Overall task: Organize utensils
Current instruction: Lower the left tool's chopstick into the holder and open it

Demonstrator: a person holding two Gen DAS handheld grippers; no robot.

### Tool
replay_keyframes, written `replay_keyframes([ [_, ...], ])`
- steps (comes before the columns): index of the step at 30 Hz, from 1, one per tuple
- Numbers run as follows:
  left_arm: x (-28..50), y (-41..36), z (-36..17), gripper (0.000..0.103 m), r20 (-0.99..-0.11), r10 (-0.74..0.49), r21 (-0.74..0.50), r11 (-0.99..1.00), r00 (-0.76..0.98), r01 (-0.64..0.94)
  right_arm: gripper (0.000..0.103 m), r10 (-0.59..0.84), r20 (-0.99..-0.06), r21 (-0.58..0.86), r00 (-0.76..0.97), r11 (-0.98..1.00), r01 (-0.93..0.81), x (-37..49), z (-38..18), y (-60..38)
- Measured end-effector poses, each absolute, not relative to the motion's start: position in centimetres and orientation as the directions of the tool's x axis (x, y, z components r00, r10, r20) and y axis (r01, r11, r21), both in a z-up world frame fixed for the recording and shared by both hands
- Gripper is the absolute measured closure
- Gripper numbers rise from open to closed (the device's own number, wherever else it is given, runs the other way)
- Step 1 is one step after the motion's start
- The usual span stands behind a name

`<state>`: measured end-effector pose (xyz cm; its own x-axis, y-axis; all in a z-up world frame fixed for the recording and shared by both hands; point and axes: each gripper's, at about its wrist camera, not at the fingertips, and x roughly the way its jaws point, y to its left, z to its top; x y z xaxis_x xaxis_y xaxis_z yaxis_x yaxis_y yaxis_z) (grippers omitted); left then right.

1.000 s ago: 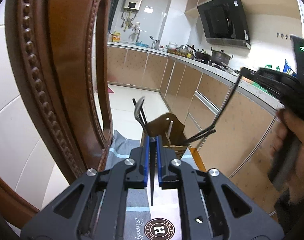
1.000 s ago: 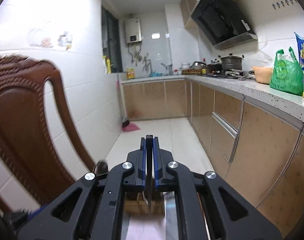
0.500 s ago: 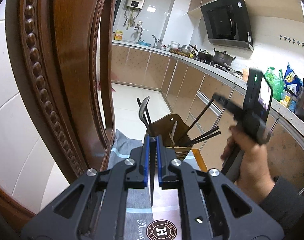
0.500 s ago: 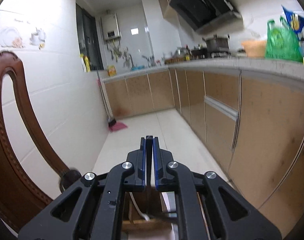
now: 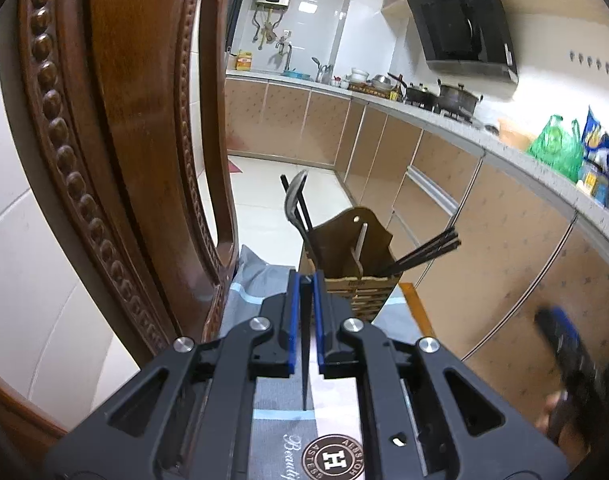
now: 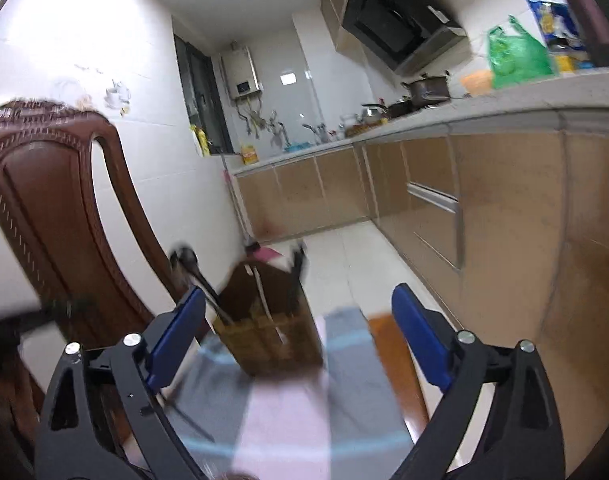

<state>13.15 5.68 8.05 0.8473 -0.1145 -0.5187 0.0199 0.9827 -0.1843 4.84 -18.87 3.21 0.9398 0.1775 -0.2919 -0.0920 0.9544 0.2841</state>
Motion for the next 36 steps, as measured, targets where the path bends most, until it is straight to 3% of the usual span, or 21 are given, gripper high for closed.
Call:
replay_keyframes([
  [2,12.8,5.1,8.3,0.096,-0.512,-0.115,-0.168,0.985,0.851,0.032,0.010,0.225,-0.374,0.292,0.900,0.949,-0.116,5.1,1.6,-18.9],
  [7,13.6,3.9,9.3,0.096,-0.501,-0.128,-0.178,0.983,0.856,0.043,0.010,0.187,-0.445,0.221,0.876,0.971,-0.095,6.3,-1.0,-18.5],
  [10,15.5,3.4,10.7,0.096,-0.494,-0.134,-0.201,0.979,0.859,0.037,0.010,0.230,-0.491,0.294,0.840,0.952,-0.089,6.6,-2.0,-19.0],
  [17,21.1,2.5,17.1,0.096,-0.425,-0.094,-0.188,0.982,0.900,0.014,0.010,0.227,-0.531,0.311,0.816,0.948,-0.062,7.7,-2.5,-21.0],
  [24,27.2,2.3,19.8,0.096,-0.432,-0.070,-0.192,0.981,0.899,-0.015,0.010,0.229,-0.553,0.340,0.801,0.940,-0.034,8.6,-3.1,-22.4],
  [28,30.3,2.0,18.0,0.096,-0.470,-0.069,-0.203,0.979,0.880,-0.032,0.010,0.237,-0.564,0.356,0.791,0.934,-0.026,9.3,-3.4,-22.7],
  [35,33.5,2.0,9.5,0.096,-0.601,-0.107,-0.224,0.974,0.792,-0.039,0.010,0.250,-0.563,0.354,0.788,0.934,-0.043,9.6,-3.3,-22.1],
  [36,33.5,2.0,7.8,0.089,-0.628,-0.121,-0.229,0.973,0.769,-0.035,0.010,0.251,-0.565,0.352,0.786,0.935,-0.046,9.7,-3.3,-21.9],
])
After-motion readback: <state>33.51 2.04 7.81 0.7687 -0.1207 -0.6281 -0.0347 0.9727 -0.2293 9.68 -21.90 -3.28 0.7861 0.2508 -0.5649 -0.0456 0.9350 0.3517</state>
